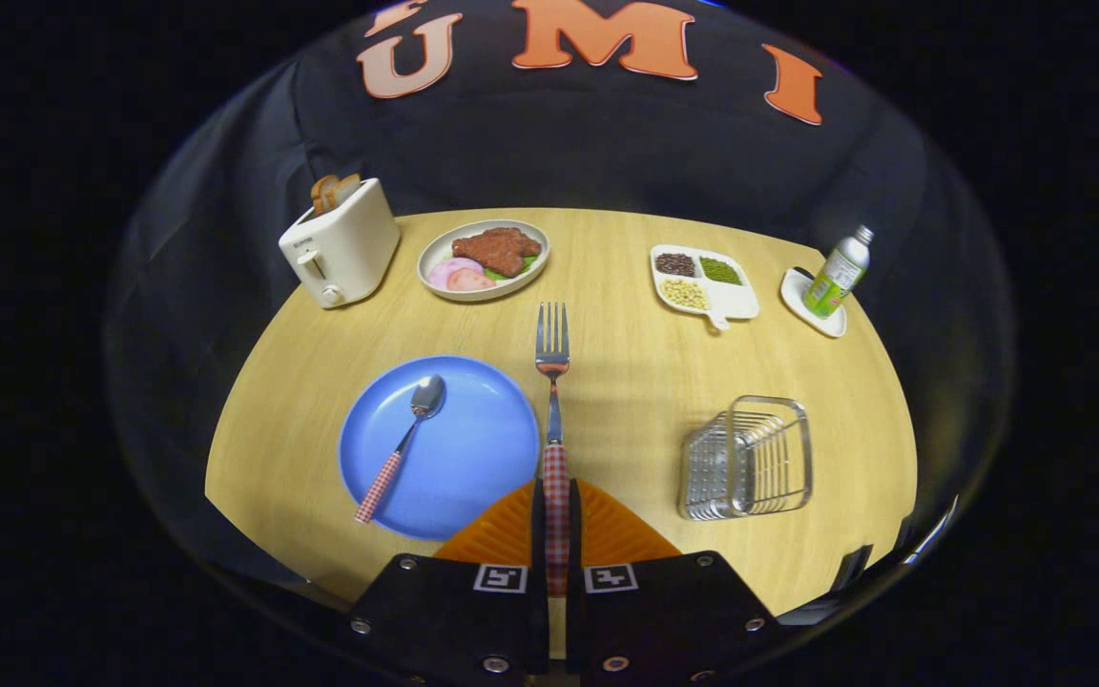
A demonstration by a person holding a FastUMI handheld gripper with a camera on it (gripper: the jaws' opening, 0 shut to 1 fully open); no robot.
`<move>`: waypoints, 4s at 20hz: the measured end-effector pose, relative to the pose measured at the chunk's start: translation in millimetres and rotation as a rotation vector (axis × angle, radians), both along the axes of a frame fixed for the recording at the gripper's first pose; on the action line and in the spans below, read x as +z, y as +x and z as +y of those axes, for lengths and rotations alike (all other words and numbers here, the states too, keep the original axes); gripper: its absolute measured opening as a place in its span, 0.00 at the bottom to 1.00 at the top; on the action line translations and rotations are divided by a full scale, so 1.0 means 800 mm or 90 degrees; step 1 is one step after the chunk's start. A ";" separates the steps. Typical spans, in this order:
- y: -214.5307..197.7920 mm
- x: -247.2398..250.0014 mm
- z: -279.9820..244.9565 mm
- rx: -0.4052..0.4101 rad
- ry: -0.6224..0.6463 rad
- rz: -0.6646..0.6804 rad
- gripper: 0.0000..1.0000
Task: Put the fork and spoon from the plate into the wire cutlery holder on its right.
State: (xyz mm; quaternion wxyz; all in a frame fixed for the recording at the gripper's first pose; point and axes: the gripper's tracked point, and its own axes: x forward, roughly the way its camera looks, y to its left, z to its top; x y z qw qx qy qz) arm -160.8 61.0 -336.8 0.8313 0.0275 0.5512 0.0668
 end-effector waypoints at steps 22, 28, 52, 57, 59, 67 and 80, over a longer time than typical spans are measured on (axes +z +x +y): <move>-0.059 0.006 -0.174 0.127 -0.098 0.285 0.07; -0.051 -0.014 -0.184 0.170 -0.106 0.366 0.07; -0.004 -0.031 -0.165 0.070 -0.085 0.358 0.17; 0.023 -0.005 -0.130 -0.001 -0.022 0.267 0.29; 0.029 0.004 -0.117 -0.019 -0.006 0.235 0.47; 0.049 0.015 -0.027 -0.029 0.039 0.126 0.85; 0.028 -0.022 0.149 0.034 0.084 0.024 0.85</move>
